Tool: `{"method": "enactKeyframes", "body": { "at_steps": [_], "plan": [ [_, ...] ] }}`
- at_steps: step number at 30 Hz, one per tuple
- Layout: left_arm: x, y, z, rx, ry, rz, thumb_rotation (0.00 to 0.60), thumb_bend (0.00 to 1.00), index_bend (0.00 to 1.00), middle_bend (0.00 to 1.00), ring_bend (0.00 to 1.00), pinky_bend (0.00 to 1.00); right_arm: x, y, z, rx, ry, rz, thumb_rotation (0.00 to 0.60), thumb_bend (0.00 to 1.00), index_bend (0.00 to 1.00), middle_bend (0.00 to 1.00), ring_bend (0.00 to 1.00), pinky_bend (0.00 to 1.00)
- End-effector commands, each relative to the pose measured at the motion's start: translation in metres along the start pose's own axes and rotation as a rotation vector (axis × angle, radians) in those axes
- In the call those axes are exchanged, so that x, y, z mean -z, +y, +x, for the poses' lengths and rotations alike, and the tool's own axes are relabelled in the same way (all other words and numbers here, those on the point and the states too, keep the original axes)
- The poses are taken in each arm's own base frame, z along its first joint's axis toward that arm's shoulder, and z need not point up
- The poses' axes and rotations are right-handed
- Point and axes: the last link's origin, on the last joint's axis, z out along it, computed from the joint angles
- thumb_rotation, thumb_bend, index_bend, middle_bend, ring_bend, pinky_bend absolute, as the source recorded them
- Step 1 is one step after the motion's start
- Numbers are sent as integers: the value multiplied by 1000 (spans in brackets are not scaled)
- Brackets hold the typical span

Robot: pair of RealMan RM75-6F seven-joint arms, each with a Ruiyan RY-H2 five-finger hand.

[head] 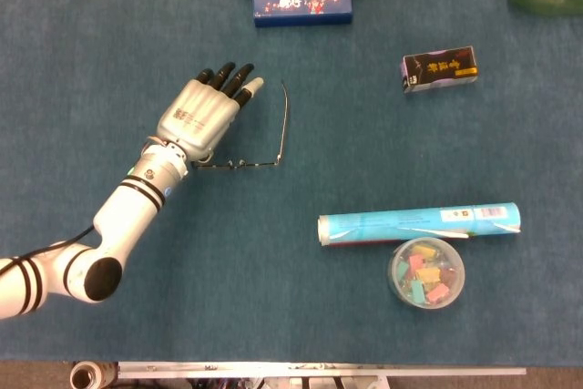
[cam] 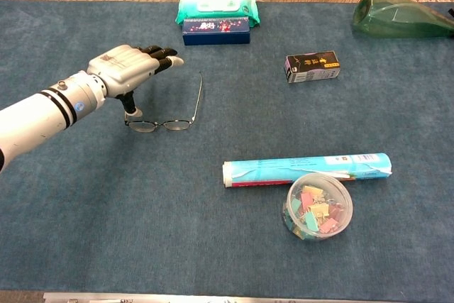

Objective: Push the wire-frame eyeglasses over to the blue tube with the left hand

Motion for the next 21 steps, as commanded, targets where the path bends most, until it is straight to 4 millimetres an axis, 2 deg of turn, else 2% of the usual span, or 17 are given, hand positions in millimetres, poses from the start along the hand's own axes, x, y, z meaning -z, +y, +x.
{"method": "enactKeyframes", "body": {
  "at_steps": [1,12,21],
  "plan": [
    [-3,1,-2,1,-8,-1,600,0,0,0,0,163,0,0,0,0,0,0,600,169,552,460,432,529],
    [-1,7,-11,5,-25,0,600,0,0,0,0,163,0,0,-1,0,-4,-1,600,169,552,460,432,529],
    [10,13,-12,-2,-2,3,600,0,0,0,0,163,-1,0,-1,0,-6,-2,600,169,552,460,432,529]
  ]
}}
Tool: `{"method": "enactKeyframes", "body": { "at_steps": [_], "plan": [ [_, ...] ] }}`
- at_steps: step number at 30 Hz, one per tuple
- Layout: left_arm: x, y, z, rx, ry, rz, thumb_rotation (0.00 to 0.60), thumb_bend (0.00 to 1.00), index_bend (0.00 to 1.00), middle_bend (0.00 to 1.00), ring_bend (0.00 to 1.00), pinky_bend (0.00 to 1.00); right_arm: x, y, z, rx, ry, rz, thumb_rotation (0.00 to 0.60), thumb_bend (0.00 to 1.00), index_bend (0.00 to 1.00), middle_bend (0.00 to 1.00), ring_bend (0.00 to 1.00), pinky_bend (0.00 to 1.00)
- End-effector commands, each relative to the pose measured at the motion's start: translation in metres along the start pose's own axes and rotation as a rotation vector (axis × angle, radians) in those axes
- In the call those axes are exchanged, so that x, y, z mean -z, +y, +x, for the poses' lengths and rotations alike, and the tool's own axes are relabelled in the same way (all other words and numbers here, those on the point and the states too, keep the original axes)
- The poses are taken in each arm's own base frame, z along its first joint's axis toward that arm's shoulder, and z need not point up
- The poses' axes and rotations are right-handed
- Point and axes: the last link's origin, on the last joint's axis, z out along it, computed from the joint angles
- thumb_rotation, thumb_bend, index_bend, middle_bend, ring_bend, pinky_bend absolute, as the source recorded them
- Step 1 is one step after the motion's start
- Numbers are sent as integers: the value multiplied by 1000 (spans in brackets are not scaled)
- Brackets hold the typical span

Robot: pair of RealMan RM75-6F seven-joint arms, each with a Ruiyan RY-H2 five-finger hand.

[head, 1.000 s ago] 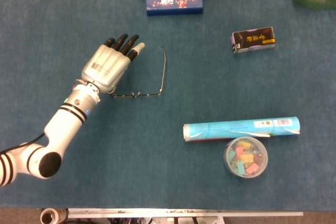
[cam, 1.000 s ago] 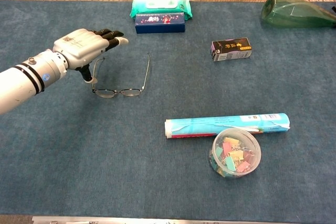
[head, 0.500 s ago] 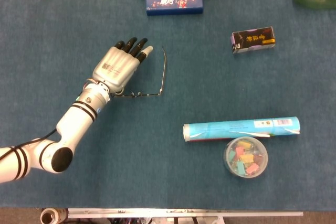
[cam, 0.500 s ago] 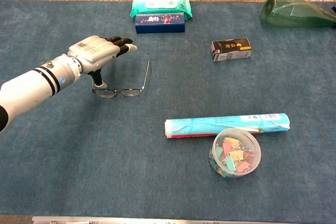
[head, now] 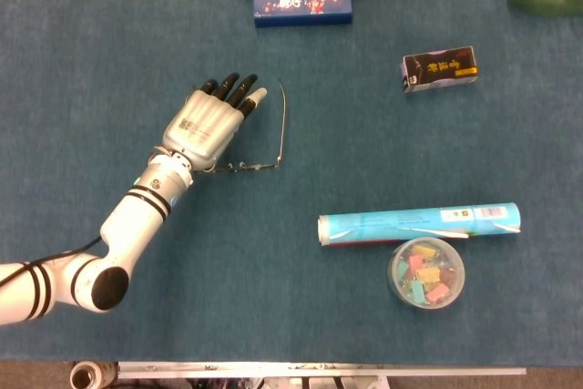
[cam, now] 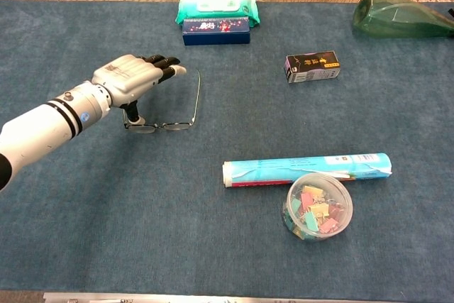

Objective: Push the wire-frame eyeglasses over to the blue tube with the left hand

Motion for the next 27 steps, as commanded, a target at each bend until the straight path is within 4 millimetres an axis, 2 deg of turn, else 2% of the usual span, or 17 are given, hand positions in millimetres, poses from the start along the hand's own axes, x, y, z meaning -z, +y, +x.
{"method": "enactKeyframes", "body": {
  "at_steps": [1,19,27],
  "plan": [
    [6,3,-1,-8,11,1,600,0,0,0,0,163,0,0,0,0,1,0,600,169,552,460,432,529],
    [40,24,-10,13,67,-16,600,0,0,0,0,163,1,-1,1,-2,4,1,600,170,552,460,432,529],
    [53,27,-14,28,73,-19,600,0,0,0,0,163,1,-1,2,-2,6,1,600,170,552,460,432,529]
  ]
}}
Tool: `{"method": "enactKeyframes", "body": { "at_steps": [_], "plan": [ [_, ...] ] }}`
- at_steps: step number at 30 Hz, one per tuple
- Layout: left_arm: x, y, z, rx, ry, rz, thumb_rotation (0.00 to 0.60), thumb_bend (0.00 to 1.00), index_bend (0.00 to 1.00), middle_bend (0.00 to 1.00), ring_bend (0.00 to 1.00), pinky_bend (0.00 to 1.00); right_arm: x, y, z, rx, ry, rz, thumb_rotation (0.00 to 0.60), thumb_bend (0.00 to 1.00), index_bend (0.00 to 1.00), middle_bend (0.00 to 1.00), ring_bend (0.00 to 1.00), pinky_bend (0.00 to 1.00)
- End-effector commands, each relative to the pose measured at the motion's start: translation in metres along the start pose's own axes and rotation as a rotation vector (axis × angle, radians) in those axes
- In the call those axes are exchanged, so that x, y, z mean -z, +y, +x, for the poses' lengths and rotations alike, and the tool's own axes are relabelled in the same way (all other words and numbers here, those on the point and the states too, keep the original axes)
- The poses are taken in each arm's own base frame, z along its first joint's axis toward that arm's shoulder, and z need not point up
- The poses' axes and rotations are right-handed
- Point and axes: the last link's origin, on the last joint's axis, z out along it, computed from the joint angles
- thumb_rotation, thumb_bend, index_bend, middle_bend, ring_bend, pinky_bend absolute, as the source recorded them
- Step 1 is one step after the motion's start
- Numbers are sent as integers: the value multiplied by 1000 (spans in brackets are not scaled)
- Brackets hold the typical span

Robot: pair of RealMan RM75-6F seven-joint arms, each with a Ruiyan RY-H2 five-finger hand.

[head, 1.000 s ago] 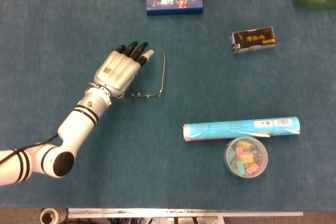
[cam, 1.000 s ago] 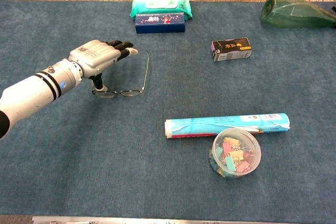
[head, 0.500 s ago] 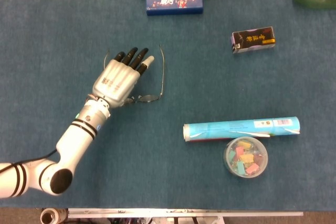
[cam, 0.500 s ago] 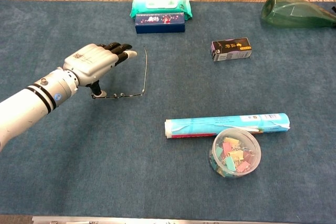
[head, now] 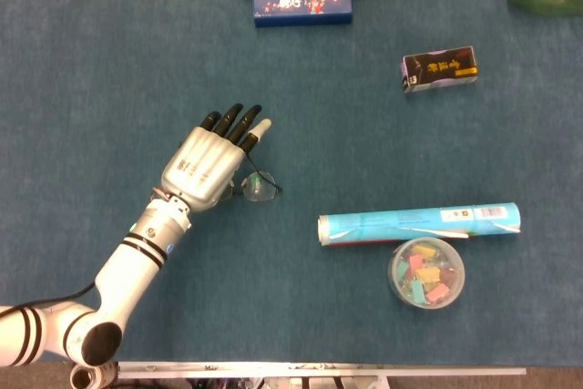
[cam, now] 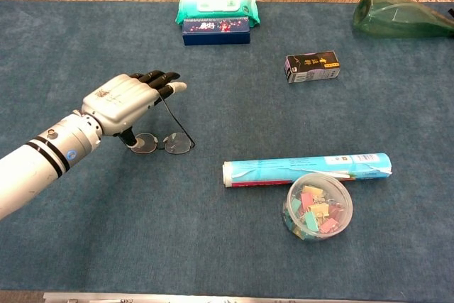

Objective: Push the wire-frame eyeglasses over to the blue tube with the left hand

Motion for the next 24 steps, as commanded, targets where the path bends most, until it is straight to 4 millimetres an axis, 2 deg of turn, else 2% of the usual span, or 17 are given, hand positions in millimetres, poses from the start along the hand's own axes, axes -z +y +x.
{"method": "enactKeyframes", "body": {
  "at_steps": [1,7,15,24],
  "plan": [
    [6,0,1,9,7,4,600,0,0,0,0,163,0,0,0,0,0,0,600,169,552,460,432,529],
    [23,-4,13,31,49,25,600,0,0,0,0,163,0,-1,0,-2,0,5,600,170,552,460,432,528],
    [53,-19,26,26,102,80,600,0,0,0,0,163,3,-5,1,-3,4,19,600,170,552,460,432,529],
    [78,-53,40,-5,171,208,600,0,0,0,0,163,4,-6,2,-4,5,26,600,169,552,460,432,529]
  ]
}}
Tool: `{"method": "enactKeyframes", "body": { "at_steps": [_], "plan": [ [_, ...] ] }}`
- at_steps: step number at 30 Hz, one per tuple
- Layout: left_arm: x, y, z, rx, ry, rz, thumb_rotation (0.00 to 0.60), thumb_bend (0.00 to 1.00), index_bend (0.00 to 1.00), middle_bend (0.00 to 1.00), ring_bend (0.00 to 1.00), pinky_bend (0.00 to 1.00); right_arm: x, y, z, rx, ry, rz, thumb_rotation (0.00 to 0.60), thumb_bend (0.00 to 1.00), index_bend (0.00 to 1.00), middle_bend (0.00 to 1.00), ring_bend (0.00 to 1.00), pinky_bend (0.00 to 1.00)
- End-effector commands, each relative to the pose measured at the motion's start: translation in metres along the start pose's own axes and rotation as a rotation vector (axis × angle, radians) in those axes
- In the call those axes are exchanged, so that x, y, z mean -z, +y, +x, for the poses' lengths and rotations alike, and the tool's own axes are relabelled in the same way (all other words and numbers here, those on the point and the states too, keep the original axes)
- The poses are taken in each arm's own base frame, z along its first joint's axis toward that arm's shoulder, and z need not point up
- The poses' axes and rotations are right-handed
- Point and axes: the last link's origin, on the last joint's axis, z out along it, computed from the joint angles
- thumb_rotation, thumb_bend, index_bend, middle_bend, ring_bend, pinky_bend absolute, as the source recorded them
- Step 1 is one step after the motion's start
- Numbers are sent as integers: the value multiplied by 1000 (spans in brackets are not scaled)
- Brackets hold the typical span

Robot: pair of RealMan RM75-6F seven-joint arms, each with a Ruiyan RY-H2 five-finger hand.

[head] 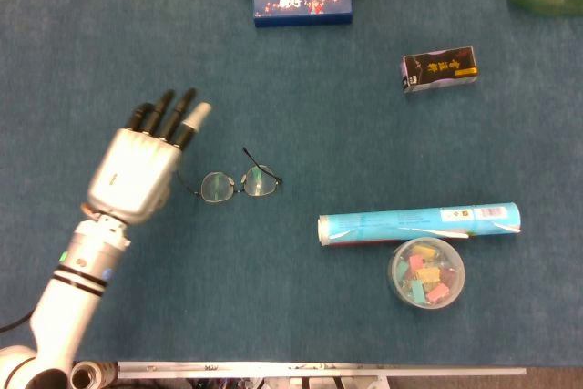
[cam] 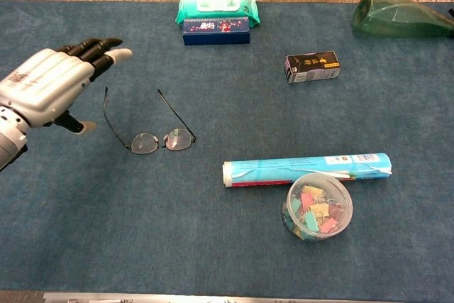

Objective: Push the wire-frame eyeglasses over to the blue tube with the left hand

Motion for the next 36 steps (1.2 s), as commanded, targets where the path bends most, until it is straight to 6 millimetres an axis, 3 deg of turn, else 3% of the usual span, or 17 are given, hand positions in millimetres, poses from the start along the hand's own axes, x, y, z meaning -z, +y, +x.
{"method": "enactKeyframes", "body": {
  "at_steps": [1,12,17,21,25,36],
  "plan": [
    [3,-18,4,-30,21,67,600,0,0,0,0,163,0,0,0,0,-1,1,600,170,552,460,432,528],
    [-7,-49,-12,-128,-12,175,600,20,0,0,0,163,-1,0,-2,4,-8,-4,600,170,552,462,432,529],
    [-14,-46,-17,-83,-18,156,600,92,0,0,0,163,-1,1,-2,3,-8,-7,600,170,552,462,432,529],
    [-18,-41,-19,-40,-16,123,600,254,0,0,0,163,-1,2,-1,2,-5,-9,600,169,552,462,432,529],
    [-19,-38,-20,-15,-6,102,600,341,0,0,0,163,-1,2,-1,0,-5,-8,600,169,552,462,432,529],
    [-22,-22,-18,36,-7,56,600,343,0,0,0,163,-1,2,0,-1,-3,-8,600,170,552,462,432,528]
  ]
}}
